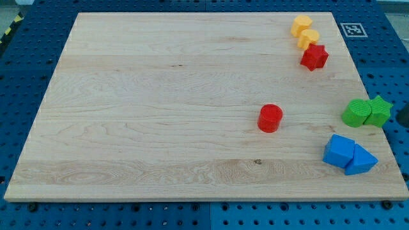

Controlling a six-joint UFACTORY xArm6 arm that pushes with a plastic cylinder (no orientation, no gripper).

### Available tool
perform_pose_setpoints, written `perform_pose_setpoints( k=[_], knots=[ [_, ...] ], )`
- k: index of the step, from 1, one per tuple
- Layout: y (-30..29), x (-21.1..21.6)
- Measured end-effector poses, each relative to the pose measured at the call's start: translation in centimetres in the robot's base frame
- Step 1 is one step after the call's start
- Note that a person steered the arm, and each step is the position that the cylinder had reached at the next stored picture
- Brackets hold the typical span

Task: Push the green blocks slightly to the left

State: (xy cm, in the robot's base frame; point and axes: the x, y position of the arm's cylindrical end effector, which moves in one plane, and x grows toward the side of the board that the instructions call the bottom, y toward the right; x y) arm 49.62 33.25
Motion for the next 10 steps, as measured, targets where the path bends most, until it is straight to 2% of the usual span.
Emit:
perform_pose_setpoints(
  k=[2, 3, 5, 6, 7, 8, 10],
  knots=[
    [-5.5, -0.4],
    [-5.6, -0.4],
    [-5.5, -5.7],
    [-3.1, -3.9],
    [0.1, 2.1],
    [-1.1, 3.6],
    [-3.3, 2.0]
  ],
)
